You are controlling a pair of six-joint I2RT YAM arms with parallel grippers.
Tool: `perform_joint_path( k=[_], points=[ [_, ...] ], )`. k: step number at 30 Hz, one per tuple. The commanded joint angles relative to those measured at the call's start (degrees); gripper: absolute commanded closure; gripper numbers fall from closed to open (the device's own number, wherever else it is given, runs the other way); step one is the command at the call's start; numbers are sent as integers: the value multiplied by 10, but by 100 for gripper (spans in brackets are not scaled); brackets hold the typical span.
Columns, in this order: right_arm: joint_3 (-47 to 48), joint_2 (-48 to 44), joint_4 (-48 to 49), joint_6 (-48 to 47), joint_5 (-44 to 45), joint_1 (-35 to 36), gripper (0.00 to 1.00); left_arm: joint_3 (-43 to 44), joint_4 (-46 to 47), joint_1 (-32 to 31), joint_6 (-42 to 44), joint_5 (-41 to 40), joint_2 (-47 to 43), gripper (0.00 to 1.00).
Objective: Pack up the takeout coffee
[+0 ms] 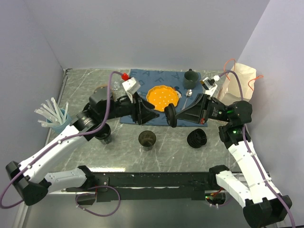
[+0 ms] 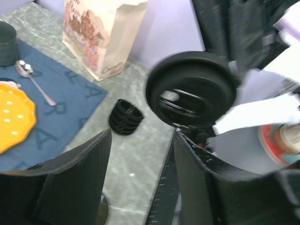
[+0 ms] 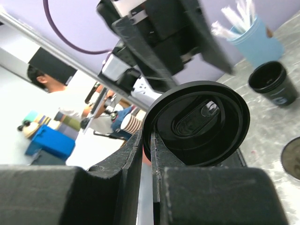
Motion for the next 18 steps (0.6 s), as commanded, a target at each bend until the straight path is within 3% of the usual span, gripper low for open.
perform_joint_path(
  k=[1, 10, 18],
  points=[
    [9, 3, 37, 15, -4, 22, 84, 29, 41, 1, 78, 25, 20, 41],
    [10, 2, 14, -2, 7, 44, 84, 10, 108, 2, 53, 80, 26, 46],
    [16, 14, 30, 8, 8, 53, 84, 8, 105, 1, 51, 92, 35, 47]
  ],
)
